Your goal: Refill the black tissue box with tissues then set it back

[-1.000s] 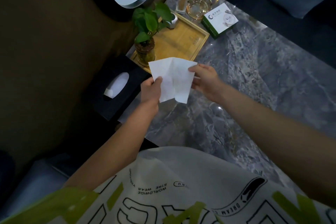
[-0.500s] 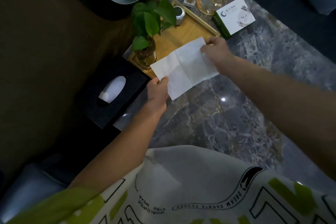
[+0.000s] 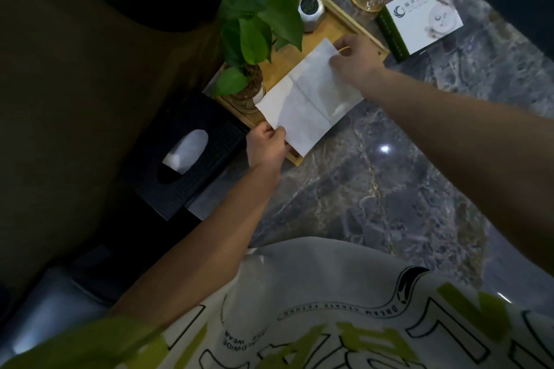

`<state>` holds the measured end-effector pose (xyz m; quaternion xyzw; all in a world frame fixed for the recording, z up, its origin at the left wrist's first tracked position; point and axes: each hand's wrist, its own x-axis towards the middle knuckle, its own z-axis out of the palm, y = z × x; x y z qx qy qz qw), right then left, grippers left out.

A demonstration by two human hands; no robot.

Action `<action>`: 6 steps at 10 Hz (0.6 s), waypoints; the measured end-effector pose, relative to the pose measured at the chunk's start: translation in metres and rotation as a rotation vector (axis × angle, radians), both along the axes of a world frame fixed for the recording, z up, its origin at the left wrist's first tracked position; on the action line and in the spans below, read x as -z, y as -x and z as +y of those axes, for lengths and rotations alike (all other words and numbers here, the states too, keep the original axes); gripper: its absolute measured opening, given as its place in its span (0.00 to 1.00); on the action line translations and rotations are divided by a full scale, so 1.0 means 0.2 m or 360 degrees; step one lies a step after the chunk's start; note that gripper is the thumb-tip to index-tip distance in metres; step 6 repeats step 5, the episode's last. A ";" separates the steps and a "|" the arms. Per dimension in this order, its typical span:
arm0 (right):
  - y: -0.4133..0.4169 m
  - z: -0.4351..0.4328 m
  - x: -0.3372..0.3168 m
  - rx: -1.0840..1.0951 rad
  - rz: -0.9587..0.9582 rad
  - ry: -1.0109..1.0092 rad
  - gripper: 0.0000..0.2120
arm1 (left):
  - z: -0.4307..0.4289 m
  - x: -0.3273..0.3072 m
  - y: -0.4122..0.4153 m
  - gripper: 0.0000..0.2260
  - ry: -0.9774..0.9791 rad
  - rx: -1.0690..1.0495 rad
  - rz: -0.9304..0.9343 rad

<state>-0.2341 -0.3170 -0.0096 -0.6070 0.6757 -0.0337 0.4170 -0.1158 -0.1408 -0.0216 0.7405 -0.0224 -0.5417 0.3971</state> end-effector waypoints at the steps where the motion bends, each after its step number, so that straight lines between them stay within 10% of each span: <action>1: -0.01 0.00 0.00 0.0022 -0.0064 0.0015 0.09 | 0.00 0.01 0.00 0.05 -0.0037 0.0017 -0.0130; 6: 0.17 0.12 -0.08 0.0019 -0.0183 0.0168 0.16 | 0.07 -0.11 0.10 0.20 0.0042 0.0092 -0.0472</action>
